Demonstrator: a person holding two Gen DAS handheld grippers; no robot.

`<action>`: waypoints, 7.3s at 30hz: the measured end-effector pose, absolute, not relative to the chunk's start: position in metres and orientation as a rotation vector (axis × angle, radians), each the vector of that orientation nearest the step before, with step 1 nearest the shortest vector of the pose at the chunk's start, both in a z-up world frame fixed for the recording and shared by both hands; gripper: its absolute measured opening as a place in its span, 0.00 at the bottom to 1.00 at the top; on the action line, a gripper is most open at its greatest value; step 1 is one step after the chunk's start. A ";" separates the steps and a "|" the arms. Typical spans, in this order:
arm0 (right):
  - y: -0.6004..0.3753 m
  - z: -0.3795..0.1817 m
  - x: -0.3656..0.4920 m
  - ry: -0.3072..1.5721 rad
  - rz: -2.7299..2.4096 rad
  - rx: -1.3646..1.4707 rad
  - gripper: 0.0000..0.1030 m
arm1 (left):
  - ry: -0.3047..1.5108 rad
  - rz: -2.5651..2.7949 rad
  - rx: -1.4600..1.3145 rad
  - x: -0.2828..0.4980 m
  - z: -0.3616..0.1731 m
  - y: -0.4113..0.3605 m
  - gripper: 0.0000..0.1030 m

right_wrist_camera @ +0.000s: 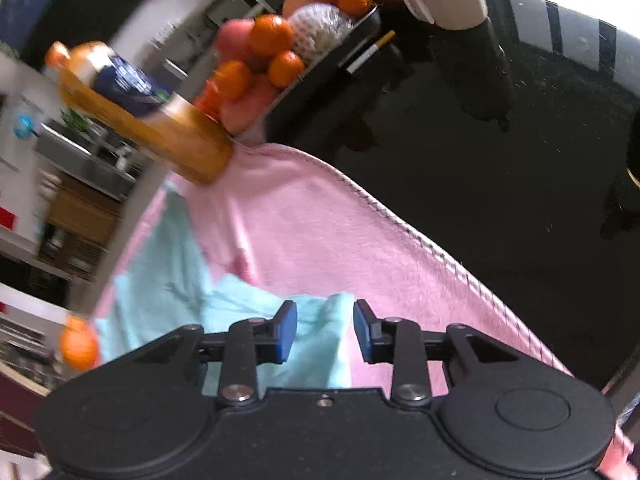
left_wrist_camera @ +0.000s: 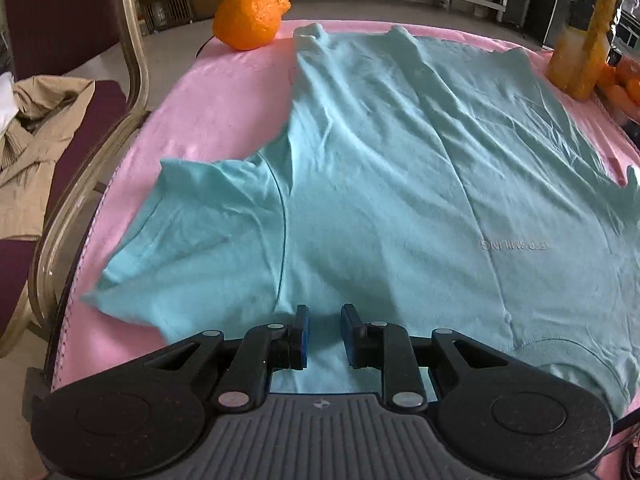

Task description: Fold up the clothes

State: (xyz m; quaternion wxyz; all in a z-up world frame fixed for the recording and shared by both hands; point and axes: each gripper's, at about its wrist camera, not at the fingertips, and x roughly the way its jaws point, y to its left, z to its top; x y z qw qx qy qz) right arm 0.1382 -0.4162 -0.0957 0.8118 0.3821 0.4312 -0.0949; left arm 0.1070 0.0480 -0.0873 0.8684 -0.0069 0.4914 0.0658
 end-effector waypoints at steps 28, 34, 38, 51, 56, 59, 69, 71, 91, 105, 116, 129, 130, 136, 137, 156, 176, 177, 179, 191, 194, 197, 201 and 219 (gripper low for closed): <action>-0.390 -0.074 0.112 0.912 -0.308 0.605 0.24 | 0.925 0.103 -0.008 0.078 -0.062 0.064 0.20; -0.365 -0.093 0.107 1.066 0.106 0.772 0.24 | 1.031 -0.145 0.038 0.066 -0.083 0.028 0.18; -0.338 -0.101 0.119 1.178 0.113 0.600 0.24 | 1.077 -0.166 0.119 0.062 -0.091 0.013 0.18; -0.350 -0.003 0.137 0.825 0.096 0.644 0.11 | 0.760 -0.082 0.025 0.100 0.009 0.052 0.22; -0.346 -0.011 0.176 0.784 0.055 0.632 0.38 | 0.809 -0.019 0.080 0.141 -0.020 0.046 0.22; -0.356 -0.046 0.196 0.817 -0.032 0.597 0.40 | 0.925 0.026 0.098 0.153 -0.060 0.047 0.21; -0.379 -0.109 0.230 0.992 -0.049 0.644 0.33 | 0.950 0.016 0.038 0.158 -0.068 0.045 0.23; -0.372 -0.112 0.231 1.007 -0.043 0.612 0.21 | 0.960 0.021 0.052 0.158 -0.072 0.043 0.23; -0.312 -0.080 0.215 0.899 -0.233 0.143 0.28 | 0.955 0.133 -0.007 0.164 -0.064 0.070 0.23; -0.250 -0.023 0.319 0.779 0.113 0.283 0.25 | 0.766 0.092 0.078 0.276 -0.028 0.084 0.23; -0.211 -0.098 0.442 0.891 -0.027 0.099 0.02 | 0.783 0.030 0.071 0.330 -0.067 0.092 0.23; -0.213 -0.110 0.439 0.813 -0.142 -0.001 0.08 | 0.833 0.090 -0.003 0.366 -0.080 0.109 0.35; -0.216 -0.105 0.438 0.804 -0.122 0.015 0.13 | 0.833 0.087 0.004 0.374 -0.080 0.107 0.36; -0.218 -0.088 0.442 0.780 -0.020 0.035 0.28 | 0.843 0.101 0.050 0.425 -0.087 0.089 0.36; -0.214 -0.089 0.445 0.779 -0.022 0.016 0.28 | 0.847 0.097 0.051 0.430 -0.090 0.087 0.36; -0.187 -0.121 0.472 0.775 -0.119 -0.115 0.07 | 0.742 0.289 0.433 0.446 -0.105 0.035 0.16; -0.272 0.018 0.199 0.754 0.114 0.457 0.51 | 0.868 0.105 -0.062 0.189 -0.014 0.081 0.23; -0.275 0.008 0.193 0.758 0.110 0.496 0.53 | 0.873 0.094 -0.091 0.188 -0.026 0.081 0.23; -0.281 -0.024 0.198 0.802 0.119 0.564 0.53 | 0.897 0.101 -0.066 0.198 -0.044 0.076 0.14; -0.287 -0.142 0.271 1.015 0.297 0.726 0.04 | 0.853 0.167 0.117 0.235 -0.091 0.076 0.16; -0.316 -0.148 0.271 0.978 0.223 0.782 0.00 | 0.867 0.237 0.066 0.231 -0.089 0.094 0.16; -0.361 -0.149 0.256 0.890 0.048 0.874 0.00 | 0.886 0.297 0.089 0.228 -0.090 0.104 0.14; -0.382 -0.135 0.235 0.860 -0.079 0.901 0.06 | 0.892 0.318 0.045 0.215 -0.078 0.114 0.13; -0.326 -0.079 0.134 0.888 0.099 0.773 0.33 | 0.863 0.138 0.045 0.127 -0.056 0.057 0.20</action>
